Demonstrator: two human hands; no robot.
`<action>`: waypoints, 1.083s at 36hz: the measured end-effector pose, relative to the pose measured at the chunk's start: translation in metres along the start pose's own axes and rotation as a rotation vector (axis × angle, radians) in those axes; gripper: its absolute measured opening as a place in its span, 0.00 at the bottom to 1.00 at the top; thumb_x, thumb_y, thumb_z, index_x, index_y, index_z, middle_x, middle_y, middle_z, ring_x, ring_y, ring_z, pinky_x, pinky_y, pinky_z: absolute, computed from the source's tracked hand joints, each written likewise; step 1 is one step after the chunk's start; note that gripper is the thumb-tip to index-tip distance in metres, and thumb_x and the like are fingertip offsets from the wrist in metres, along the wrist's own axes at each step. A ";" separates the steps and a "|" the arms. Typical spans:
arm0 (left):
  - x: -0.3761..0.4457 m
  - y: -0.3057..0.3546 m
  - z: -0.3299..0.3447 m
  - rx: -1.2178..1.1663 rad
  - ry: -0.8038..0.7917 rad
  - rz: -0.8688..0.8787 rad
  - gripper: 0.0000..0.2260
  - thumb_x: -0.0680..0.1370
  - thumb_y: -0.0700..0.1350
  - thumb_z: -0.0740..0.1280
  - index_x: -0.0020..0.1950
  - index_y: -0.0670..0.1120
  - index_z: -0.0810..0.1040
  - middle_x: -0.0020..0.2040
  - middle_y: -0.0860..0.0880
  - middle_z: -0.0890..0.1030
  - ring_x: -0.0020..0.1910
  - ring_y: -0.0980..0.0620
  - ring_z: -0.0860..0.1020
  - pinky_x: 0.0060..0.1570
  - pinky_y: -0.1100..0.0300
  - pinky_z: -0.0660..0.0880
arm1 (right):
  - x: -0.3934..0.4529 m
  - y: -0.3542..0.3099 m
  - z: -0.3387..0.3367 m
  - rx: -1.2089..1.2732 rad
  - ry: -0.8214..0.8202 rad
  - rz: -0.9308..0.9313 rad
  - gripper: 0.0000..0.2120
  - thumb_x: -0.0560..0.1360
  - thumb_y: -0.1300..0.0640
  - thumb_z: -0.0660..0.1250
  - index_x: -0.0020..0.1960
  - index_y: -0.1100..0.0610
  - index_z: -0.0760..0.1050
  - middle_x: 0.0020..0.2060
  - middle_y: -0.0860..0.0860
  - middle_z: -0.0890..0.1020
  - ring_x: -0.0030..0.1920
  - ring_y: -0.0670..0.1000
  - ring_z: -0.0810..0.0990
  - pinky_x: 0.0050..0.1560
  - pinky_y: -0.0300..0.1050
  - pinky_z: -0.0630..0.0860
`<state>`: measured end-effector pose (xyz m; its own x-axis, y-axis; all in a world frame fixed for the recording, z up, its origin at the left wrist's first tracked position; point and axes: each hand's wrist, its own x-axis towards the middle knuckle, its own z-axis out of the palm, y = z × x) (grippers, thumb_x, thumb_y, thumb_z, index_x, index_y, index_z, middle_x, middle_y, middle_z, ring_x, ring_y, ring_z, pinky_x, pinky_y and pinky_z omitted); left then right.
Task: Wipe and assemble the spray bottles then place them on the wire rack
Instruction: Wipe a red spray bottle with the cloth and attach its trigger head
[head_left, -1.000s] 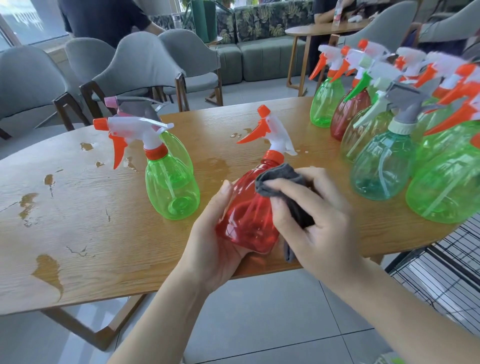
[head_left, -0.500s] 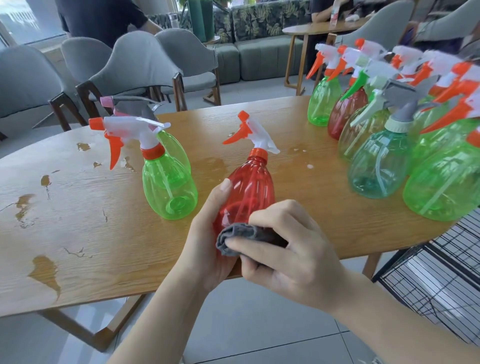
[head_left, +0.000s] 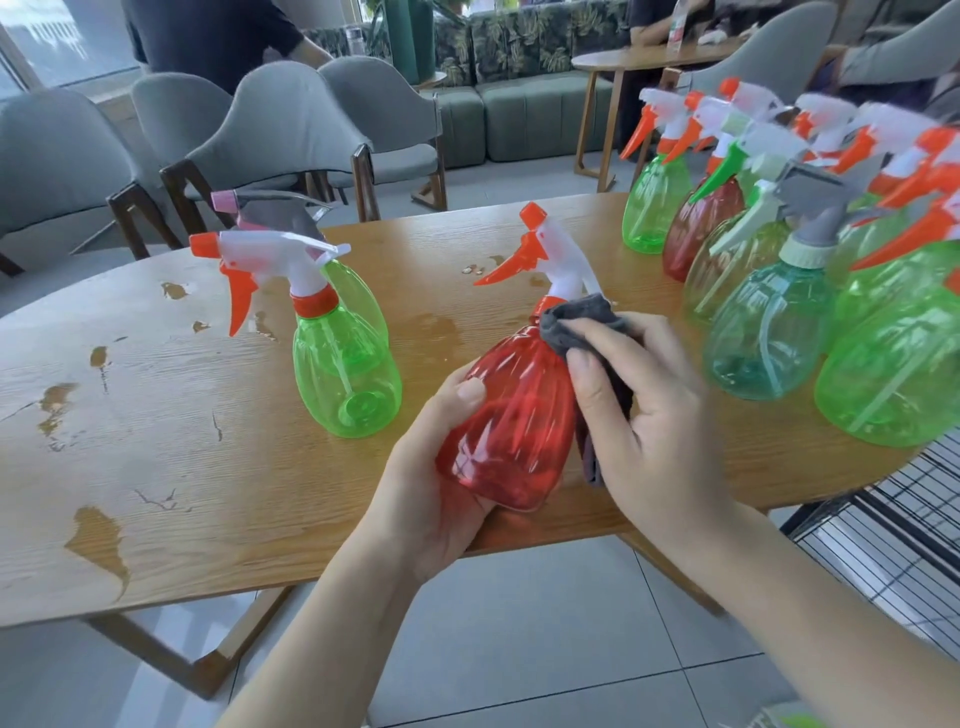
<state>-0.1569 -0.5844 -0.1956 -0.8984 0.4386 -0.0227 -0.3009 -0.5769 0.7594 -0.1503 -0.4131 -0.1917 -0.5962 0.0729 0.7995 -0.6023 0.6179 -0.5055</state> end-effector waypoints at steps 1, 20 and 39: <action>0.000 0.000 0.000 0.004 0.003 0.003 0.41 0.68 0.55 0.81 0.76 0.40 0.72 0.66 0.37 0.80 0.61 0.40 0.81 0.57 0.45 0.81 | -0.001 -0.001 0.000 0.000 0.002 -0.019 0.13 0.82 0.63 0.65 0.64 0.63 0.81 0.55 0.55 0.78 0.59 0.46 0.77 0.62 0.36 0.71; 0.002 -0.003 -0.001 -0.064 0.027 -0.022 0.36 0.73 0.53 0.78 0.72 0.35 0.71 0.61 0.34 0.78 0.59 0.40 0.80 0.57 0.49 0.81 | -0.018 -0.012 0.001 -0.021 -0.081 -0.313 0.08 0.79 0.62 0.70 0.54 0.60 0.87 0.49 0.60 0.81 0.45 0.58 0.80 0.51 0.47 0.78; 0.002 -0.003 -0.002 -0.005 0.022 0.006 0.26 0.74 0.50 0.71 0.70 0.42 0.78 0.63 0.39 0.82 0.59 0.42 0.82 0.56 0.45 0.81 | 0.004 0.003 -0.002 0.021 0.015 0.019 0.11 0.82 0.62 0.66 0.63 0.61 0.82 0.54 0.53 0.78 0.57 0.39 0.76 0.60 0.33 0.71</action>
<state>-0.1580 -0.5827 -0.1992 -0.9068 0.4203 -0.0325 -0.2972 -0.5828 0.7563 -0.1534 -0.4100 -0.1893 -0.6000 0.0967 0.7942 -0.6019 0.5993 -0.5277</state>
